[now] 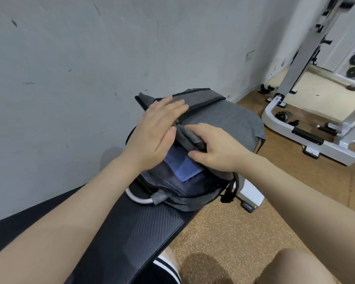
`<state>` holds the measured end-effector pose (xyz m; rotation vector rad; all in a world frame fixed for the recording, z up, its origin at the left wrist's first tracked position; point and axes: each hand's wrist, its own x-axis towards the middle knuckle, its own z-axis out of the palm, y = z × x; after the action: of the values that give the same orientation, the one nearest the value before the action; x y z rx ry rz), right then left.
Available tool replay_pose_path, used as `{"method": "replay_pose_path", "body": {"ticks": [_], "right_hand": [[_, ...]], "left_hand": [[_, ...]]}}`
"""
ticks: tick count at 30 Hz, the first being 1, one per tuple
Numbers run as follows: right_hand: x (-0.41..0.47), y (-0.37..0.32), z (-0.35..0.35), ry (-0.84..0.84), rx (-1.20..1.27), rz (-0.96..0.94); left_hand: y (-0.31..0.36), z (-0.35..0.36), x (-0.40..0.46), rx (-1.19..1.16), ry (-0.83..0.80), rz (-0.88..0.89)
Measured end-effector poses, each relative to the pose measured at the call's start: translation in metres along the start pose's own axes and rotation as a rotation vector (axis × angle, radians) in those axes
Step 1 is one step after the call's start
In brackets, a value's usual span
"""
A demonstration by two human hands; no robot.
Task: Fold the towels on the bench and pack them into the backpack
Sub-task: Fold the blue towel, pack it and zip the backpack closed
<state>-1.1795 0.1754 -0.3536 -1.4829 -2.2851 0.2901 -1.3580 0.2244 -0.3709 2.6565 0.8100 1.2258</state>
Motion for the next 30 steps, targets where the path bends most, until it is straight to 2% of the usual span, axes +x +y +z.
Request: {"method": "replay_pose_path", "body": {"ticks": [1,3,6,10,11,13,14,17,18,19,21,22,23,26,28,30], "right_hand": [[-0.003,-0.009,0.009,-0.069,-0.080,-0.051],[-0.012,-0.022,0.034,-0.185,-0.286,-0.127],[-0.029,-0.026,0.075,-0.267,-0.424,-0.070],[-0.050,-0.011,0.110,-0.309,-0.482,-0.022],[-0.051,-0.008,0.111,-0.348,-0.438,-0.027],[-0.054,-0.002,0.101,-0.299,-0.224,-0.054],[-0.056,0.001,0.092,-0.211,-0.109,-0.038],[-0.073,0.022,0.069,0.413,0.017,0.266],[-0.081,0.031,0.064,0.561,0.026,0.417],[-0.087,0.039,0.064,0.617,0.077,0.565],[-0.096,0.055,0.068,0.496,0.312,0.805],[-0.098,0.060,0.070,0.413,0.443,0.861],[-0.099,0.063,0.072,0.369,0.528,0.882],[-0.098,0.064,0.073,0.414,0.666,0.897],[-0.096,0.064,0.074,0.416,0.664,0.877],[-0.096,0.064,0.076,0.402,0.516,0.848]], "left_hand": [[0.001,-0.006,0.000,-0.025,-0.065,0.007],[-0.002,-0.012,-0.006,-0.055,-0.244,-0.085],[-0.021,0.002,-0.038,0.040,-0.534,-0.177],[-0.036,0.040,-0.084,0.284,-0.653,-0.021],[-0.037,0.047,-0.089,0.289,-0.673,-0.043],[-0.038,0.055,-0.094,0.292,-0.715,-0.095],[-0.038,0.056,-0.095,0.304,-0.755,-0.111],[-0.035,0.060,-0.096,0.347,-0.709,-0.106],[-0.032,0.061,-0.096,0.358,-0.665,-0.092],[-0.028,0.059,-0.094,0.365,-0.613,-0.075],[-0.020,0.056,-0.088,0.331,-0.506,-0.013],[-0.016,0.055,-0.084,0.301,-0.454,0.047],[-0.011,0.055,-0.079,0.268,-0.418,0.119],[0.002,0.061,-0.067,0.202,-0.415,0.276],[0.002,0.070,-0.063,0.239,-0.484,0.280],[-0.002,0.077,-0.062,0.295,-0.519,0.276]]}}
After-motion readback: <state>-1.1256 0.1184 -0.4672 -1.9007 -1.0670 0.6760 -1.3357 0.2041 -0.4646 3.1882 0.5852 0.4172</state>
